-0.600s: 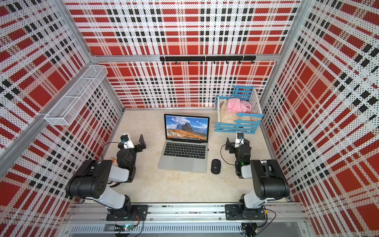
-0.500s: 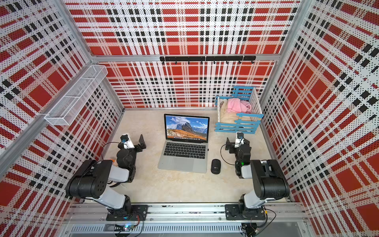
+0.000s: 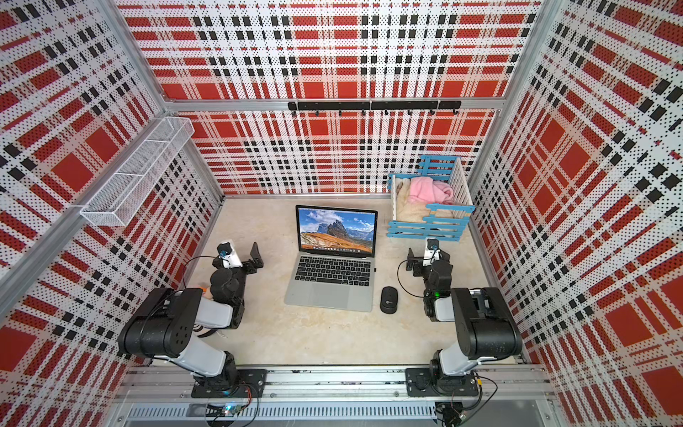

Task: Remove the wireless mouse receiver from the laptop
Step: Pick up the mouse from the center of the board.

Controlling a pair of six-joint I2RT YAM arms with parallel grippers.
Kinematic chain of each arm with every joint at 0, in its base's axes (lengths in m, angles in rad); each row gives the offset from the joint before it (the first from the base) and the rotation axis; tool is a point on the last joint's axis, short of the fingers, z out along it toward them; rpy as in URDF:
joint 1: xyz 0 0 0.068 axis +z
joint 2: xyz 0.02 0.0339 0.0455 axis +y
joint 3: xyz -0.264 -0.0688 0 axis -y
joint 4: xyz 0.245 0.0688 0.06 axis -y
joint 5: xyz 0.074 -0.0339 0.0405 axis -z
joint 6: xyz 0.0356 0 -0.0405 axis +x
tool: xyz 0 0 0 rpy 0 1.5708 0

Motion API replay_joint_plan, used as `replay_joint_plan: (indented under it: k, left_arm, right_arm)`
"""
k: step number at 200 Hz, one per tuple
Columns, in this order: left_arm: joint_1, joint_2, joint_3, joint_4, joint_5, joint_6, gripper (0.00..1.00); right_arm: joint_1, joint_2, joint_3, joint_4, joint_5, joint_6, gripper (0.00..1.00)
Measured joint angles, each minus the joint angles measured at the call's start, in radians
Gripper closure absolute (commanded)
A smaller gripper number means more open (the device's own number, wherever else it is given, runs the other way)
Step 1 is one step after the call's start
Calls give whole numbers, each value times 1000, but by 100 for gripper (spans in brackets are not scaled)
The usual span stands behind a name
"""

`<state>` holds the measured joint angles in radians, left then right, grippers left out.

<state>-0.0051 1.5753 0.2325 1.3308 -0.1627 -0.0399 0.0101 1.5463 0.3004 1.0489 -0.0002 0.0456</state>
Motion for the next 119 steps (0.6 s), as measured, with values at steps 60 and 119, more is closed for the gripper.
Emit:
replay_joint_plan:
  k: [60,119]
  left_arm:
    - [0,0,0,0,-1,0,1]
    - [-50,-152,83,-227,-158,-19,1]
  right_arm:
    - [0,-5,13,-35,9,2,0]
    - [25,-136,341,-570,39,103,0]
